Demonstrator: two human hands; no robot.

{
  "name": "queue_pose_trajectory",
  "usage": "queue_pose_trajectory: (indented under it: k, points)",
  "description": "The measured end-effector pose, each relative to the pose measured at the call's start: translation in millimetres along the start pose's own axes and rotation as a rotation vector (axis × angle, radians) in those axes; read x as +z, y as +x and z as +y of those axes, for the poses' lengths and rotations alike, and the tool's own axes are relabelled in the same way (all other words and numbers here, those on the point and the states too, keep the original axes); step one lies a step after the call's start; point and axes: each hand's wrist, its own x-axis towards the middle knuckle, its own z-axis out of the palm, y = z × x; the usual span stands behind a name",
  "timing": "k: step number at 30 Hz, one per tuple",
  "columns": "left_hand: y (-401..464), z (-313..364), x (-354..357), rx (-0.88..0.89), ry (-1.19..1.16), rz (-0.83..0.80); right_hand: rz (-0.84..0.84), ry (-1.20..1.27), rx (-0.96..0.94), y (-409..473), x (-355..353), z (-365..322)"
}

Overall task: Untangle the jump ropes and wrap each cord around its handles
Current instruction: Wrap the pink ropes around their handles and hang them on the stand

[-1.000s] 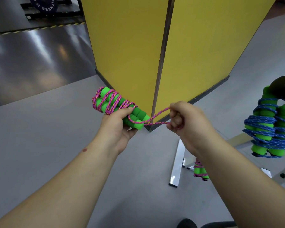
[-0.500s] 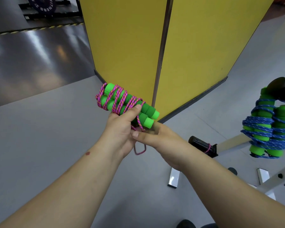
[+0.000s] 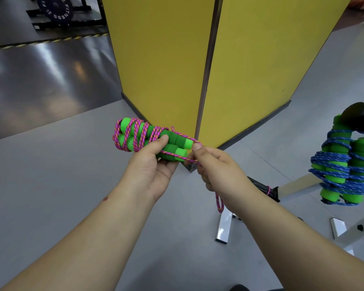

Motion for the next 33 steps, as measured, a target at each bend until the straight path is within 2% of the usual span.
queue_pose_trajectory:
  k: [6, 11, 13, 18, 21, 26, 29, 33]
  points:
    - [-1, 2, 2, -0.051, -0.026, -0.006, -0.040, -0.137, 0.030, 2, 0, 4]
    - [-4, 2, 4, -0.075, -0.027, 0.007, 0.000, -0.125, -0.002, 0, -2, 3]
    - [-5, 1, 5, -0.097, -0.031, 0.005, 0.021, -0.221, -0.048, 0, -1, 4]
    - [-9, -6, 9, -0.159, -0.058, 0.016, 0.114, -0.667, -0.117, 1, -1, 9]
    - [-12, -11, 11, -0.191, 0.020, 0.001, 0.101, -0.881, -0.148, -2, 1, 8]
    - [-10, -17, 10, -0.192, 0.087, -0.038, 0.049, -0.911, -0.179, -10, 9, 4]
    - [-11, -13, 8, -0.207, 0.103, -0.024, 0.073, -1.060, -0.250, -9, 6, 1]
    - [-11, 0, 6, -0.301, 0.094, -0.004, 0.051, -1.180, -0.248, -6, 2, -2]
